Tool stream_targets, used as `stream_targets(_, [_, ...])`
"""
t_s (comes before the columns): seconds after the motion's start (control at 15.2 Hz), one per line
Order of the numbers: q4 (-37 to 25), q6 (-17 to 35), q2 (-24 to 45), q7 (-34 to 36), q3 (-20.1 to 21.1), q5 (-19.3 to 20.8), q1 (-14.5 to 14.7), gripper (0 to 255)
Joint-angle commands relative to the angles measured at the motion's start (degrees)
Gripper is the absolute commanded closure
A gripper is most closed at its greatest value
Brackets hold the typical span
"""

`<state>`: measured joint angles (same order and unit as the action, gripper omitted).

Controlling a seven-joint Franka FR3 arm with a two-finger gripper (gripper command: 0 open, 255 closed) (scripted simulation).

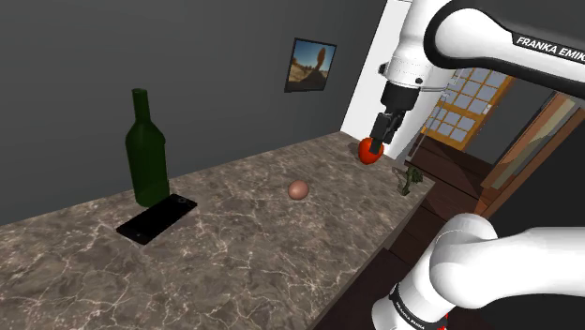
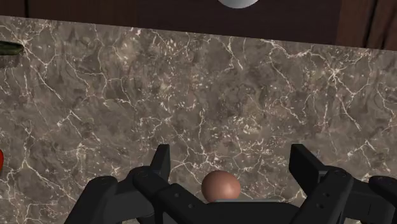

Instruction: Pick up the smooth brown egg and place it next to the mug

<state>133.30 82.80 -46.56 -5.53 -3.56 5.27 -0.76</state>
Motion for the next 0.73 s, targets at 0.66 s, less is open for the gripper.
stream_targets(0.66, [16.6,28.5,2.5,-26.4,-5.8,12.2,9.4,0])
